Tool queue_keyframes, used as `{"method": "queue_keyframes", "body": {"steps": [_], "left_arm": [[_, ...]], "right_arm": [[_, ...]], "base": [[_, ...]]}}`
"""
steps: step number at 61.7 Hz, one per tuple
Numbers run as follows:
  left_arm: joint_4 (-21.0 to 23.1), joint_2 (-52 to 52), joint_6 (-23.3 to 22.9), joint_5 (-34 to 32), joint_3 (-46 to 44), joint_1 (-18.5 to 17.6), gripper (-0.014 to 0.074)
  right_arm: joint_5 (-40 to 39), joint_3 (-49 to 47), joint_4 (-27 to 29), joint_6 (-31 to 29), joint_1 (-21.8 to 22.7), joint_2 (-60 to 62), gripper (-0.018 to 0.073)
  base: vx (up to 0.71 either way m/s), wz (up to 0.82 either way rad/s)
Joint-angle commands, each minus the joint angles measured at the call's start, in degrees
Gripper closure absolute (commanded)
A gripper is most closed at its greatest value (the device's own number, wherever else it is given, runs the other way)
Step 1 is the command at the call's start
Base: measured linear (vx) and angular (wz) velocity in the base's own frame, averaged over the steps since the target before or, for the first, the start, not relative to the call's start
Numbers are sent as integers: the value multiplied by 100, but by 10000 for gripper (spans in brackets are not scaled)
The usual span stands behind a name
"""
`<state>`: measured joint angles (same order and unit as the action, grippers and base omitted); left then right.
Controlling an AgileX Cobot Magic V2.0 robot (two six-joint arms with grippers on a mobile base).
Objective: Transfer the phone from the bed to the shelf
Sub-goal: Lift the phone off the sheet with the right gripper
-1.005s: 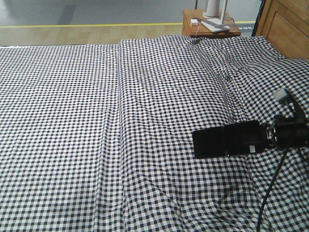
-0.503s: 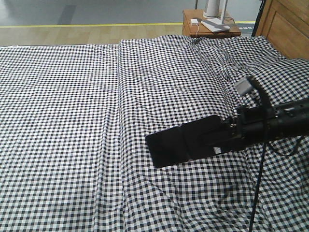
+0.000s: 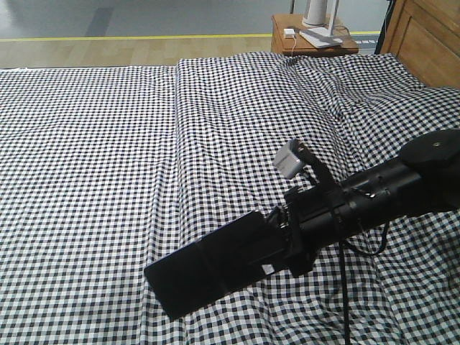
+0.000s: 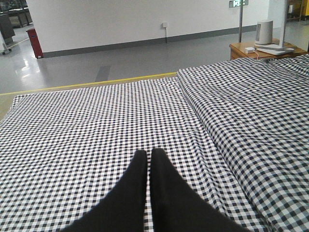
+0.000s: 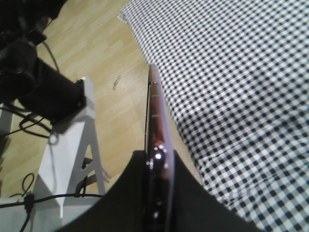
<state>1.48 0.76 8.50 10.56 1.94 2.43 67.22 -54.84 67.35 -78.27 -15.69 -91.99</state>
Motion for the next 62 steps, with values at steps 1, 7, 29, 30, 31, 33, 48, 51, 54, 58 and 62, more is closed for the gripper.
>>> {"method": "queue_keyframes", "body": {"steps": [1, 7, 29, 30, 31, 33, 48, 51, 54, 58, 62], "left_arm": [[52, 77, -33, -415, -122, -20, 595], [52, 77, -33, -415, -122, -20, 595], [52, 77, -33, -415, -122, -20, 595], [52, 77, -33, -415, -122, -20, 595], [52, 77, -33, -415, -122, -20, 595], [52, 77, -33, -415, -122, -20, 595], [52, 77, -33, -415, -122, -20, 595], [52, 77, -33, -415, -122, -20, 595], [52, 77, -33, -415, -122, -20, 595], [52, 77, -33, -415, -122, -20, 595], [52, 77, -33, -415, -122, -20, 595]], "right_arm": [[651, -126, 472, 4, -134, 246, 561], [651, -126, 472, 4, -153, 246, 561], [651, -126, 510, 4, -153, 246, 561], [651, -126, 510, 4, -153, 246, 561], [651, -126, 510, 4, -153, 246, 561], [651, -126, 510, 4, -147, 246, 561], [651, -126, 510, 4, -135, 246, 561], [651, -126, 510, 4, -135, 246, 561], [651, -126, 510, 4, -135, 246, 561], [651, -126, 510, 4, -135, 246, 561], [651, -126, 510, 4, -135, 246, 561]], "base": [[0, 0], [0, 0], [0, 0], [0, 0], [0, 0], [0, 0], [0, 0], [0, 0], [0, 0], [0, 1], [0, 1]]}}
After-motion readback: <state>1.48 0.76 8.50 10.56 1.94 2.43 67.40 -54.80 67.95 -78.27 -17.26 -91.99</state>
